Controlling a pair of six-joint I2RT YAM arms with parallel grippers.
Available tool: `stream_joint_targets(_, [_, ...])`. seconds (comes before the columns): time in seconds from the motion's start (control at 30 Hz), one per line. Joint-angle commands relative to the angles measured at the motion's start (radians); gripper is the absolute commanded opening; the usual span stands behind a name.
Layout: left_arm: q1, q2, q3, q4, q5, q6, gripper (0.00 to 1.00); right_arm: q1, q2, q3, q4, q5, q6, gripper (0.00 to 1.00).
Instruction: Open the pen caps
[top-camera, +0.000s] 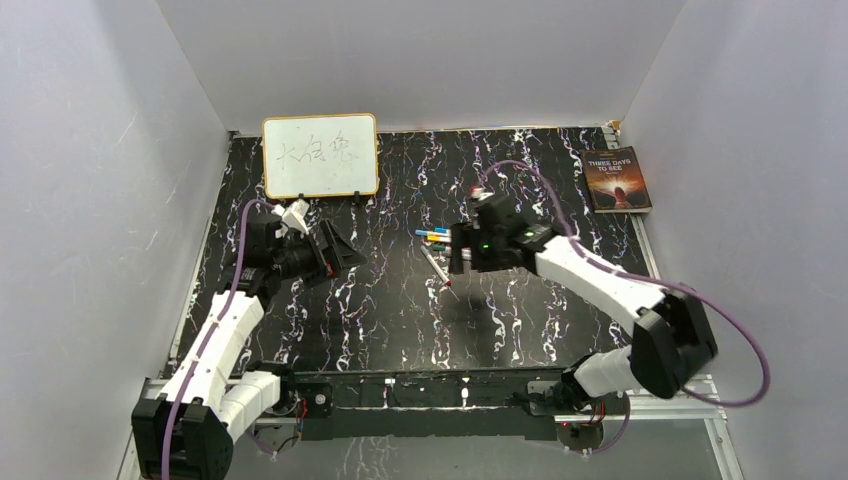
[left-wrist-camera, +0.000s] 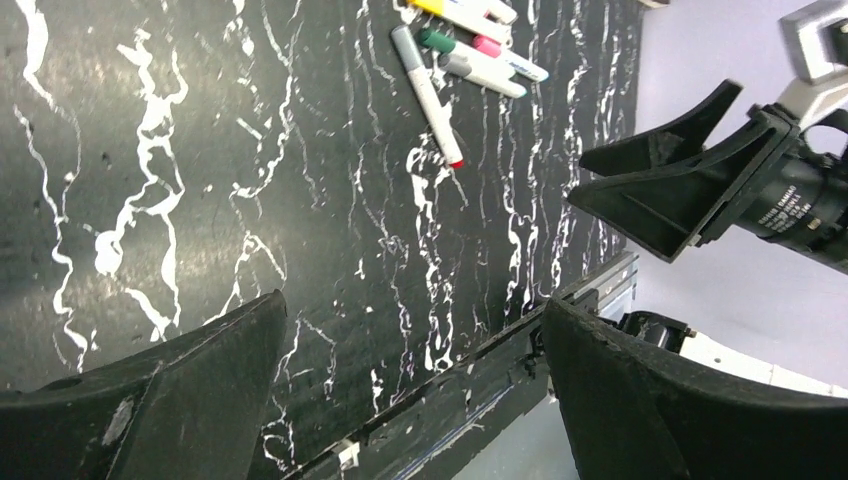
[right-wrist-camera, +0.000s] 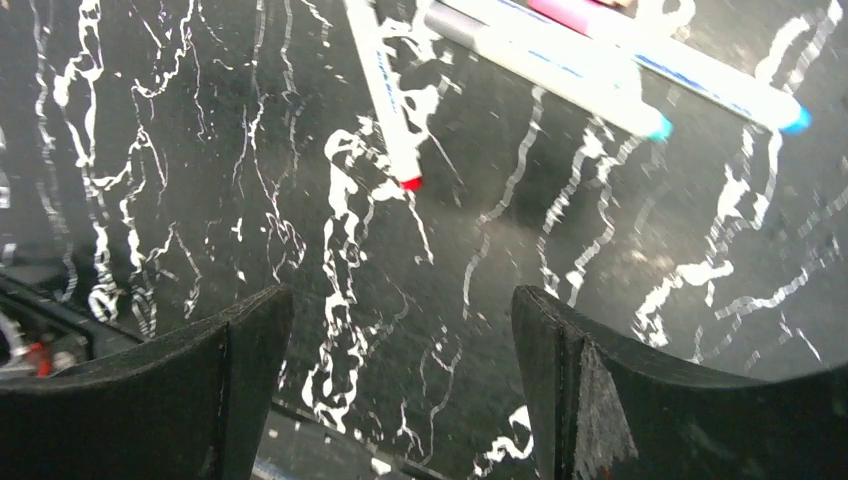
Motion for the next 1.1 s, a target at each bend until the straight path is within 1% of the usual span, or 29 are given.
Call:
stream_joint_targets(0.0, [-0.006, -0.032, -0.018, -0.055, -0.022, -0.005, 0.98, 0.169, 0.144, 0.152, -0.005, 0.309, -0.060, 0.75])
stream_joint_targets(0.07, [-0.007, -0.018, -0.025, -0.074, -0.010, 0.005, 0.98, 0.210, 0.194, 0.179, -0.008, 0.344, -0.090, 0.70])
stream_joint_targets(0.13, [-0.006, -0.005, -0.040, -0.075, 0.001, 0.000, 0.98, 0.235, 0.232, 0.190, 0.005, 0.359, -0.104, 0.61])
stream_joint_targets(0.17, [-0.006, -0.003, -0.046, -0.072, -0.001, -0.006, 0.98, 0.240, 0.247, 0.190, 0.019, 0.357, -0.107, 0.59])
stream_joint_targets(0.37, [-0.006, -0.033, -0.012, -0.132, -0.028, -0.027, 0.98, 0.252, 0.340, 0.207, 0.065, 0.378, -0.110, 0.57])
stream_joint_targets(0.53, [-0.006, -0.041, 0.026, -0.206, -0.053, -0.028, 0.98, 0.252, 0.410, 0.228, 0.121, 0.346, -0.129, 0.50])
stream_joint_targets(0.73, [-0.006, -0.045, 0.081, -0.293, -0.102, -0.026, 0.98, 0.252, 0.498, 0.271, 0.169, 0.295, -0.137, 0.49])
stream_joint_targets(0.8, [-0.006, -0.057, 0.083, -0.312, -0.133, -0.027, 0.98, 0.254, 0.527, 0.284, 0.179, 0.282, -0.134, 0.49])
stream_joint_targets(0.9, [-0.006, -0.083, 0.063, -0.308, -0.144, -0.056, 0.98, 0.255, 0.561, 0.294, 0.179, 0.287, -0.130, 0.48])
stream_joint_targets(0.93, [-0.006, -0.090, 0.056, -0.302, -0.137, -0.070, 0.98, 0.256, 0.569, 0.295, 0.178, 0.290, -0.128, 0.46])
stream_joint_targets(1.07, [-0.006, -0.077, 0.040, -0.297, -0.096, -0.097, 0.98, 0.257, 0.574, 0.277, 0.161, 0.300, -0.120, 0.33])
